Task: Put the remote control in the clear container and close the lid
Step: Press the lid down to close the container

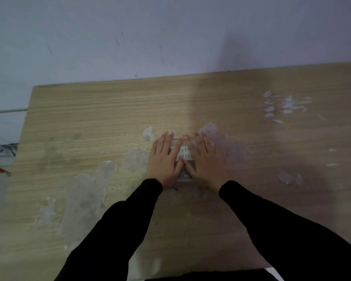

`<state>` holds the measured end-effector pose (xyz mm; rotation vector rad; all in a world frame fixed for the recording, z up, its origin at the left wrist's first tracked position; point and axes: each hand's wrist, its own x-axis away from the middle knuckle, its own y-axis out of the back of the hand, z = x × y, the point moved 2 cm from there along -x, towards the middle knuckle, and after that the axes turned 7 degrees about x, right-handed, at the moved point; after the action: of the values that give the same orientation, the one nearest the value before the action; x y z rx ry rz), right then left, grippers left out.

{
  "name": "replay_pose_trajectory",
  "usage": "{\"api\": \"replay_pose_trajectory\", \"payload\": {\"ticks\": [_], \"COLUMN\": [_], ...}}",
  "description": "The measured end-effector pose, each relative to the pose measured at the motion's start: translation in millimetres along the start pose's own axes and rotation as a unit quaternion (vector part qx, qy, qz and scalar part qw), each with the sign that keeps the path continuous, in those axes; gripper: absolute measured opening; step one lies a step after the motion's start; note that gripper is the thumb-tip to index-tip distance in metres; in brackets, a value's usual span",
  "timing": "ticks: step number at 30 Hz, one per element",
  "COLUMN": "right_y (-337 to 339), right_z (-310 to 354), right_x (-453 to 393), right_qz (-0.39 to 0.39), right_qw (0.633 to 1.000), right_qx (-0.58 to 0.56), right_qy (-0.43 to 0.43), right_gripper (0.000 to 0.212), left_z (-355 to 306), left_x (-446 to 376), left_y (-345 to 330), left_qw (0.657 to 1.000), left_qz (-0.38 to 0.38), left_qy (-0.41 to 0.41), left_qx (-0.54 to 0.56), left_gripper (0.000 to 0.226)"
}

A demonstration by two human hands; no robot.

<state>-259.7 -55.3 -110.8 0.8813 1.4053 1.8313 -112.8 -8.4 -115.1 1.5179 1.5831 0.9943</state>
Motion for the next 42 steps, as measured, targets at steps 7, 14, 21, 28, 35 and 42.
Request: {"api": "replay_pose_trajectory", "payload": {"ticks": [7,14,21,28,35,42], "right_y": [1.9,4.1,-4.8,6.8,16.5,10.0], "right_z": [4.3,0.5,21.9,74.3,151.8,218.9], "right_x": [7.0,40.1,58.4,-13.3,-90.0,-154.3], "right_qz": [-0.007,-0.084,-0.126,-0.068,-0.038,-0.01], "right_qw": [1.0,0.982,0.973,0.992,0.987,0.973], "right_qx": [0.0,-0.119,-0.135,-0.109,-0.062,0.046], "right_qy": [-0.02,-0.118,-0.141,-0.02,0.144,0.225], "right_gripper": [0.066,0.062,0.03,0.031,0.014,0.049], "left_z": [-10.2,-1.0,-0.4,56.9,139.5,226.2], "left_x": [8.7,54.4,87.7,71.2,40.8,14.1], "left_y": [9.0,28.6,14.7,47.0,98.2,130.3], "left_qw": [1.0,0.946,0.997,0.998,0.989,0.968], "left_qz": [-0.008,-0.144,-0.066,-0.059,-0.066,-0.059], "left_qy": [0.019,0.174,-0.029,0.029,0.132,0.241], "left_qx": [0.005,0.233,0.021,-0.005,-0.033,-0.046], "left_gripper": [0.057,0.057,0.041,0.045,0.052,0.073]}}
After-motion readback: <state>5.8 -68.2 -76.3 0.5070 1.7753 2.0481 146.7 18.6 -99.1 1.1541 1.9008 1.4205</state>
